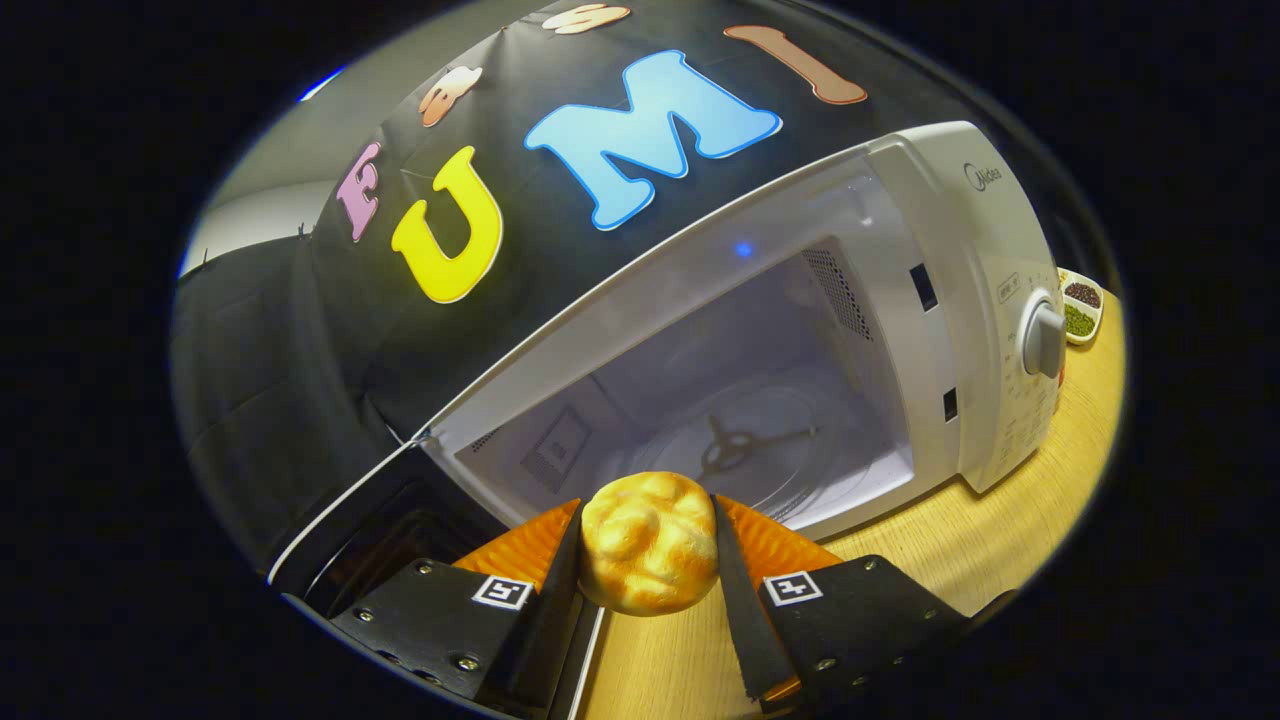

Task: Open the microwave, put the food inside, and close the microwave door.

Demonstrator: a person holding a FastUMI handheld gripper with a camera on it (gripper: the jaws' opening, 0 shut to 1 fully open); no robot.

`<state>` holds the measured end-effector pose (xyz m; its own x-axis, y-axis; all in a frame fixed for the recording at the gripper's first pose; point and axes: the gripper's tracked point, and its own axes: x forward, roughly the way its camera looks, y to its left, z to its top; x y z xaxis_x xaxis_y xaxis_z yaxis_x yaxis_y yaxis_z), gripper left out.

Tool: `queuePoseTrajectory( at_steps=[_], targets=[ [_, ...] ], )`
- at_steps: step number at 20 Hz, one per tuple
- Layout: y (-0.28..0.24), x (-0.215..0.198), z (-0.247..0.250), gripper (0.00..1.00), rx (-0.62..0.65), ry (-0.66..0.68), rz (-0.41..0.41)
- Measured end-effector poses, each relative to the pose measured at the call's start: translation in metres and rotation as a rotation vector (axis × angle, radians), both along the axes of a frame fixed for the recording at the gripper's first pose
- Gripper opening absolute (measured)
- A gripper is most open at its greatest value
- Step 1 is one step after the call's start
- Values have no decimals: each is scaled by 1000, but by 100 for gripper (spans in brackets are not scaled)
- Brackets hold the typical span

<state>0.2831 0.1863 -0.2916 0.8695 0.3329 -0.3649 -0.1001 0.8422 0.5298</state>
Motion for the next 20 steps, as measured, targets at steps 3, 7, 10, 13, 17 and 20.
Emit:
queuePoseTrajectory(
  at_steps=[3, 7, 10, 13, 17, 20],
  targets=[
    [0, 17, -11, 69, 9, 0, -28],
    [-1, 31, -25, 69, -3, -6, -64],
    [-4, 42, -38, 75, -15, 5, -86],
    [-8, 51, -43, 75, -37, 0, -110],
    [-11, 55, -54, 81, -84, 20, -123],
    [-13, 54, -51, 96, -114, 7, -125]
  ],
)
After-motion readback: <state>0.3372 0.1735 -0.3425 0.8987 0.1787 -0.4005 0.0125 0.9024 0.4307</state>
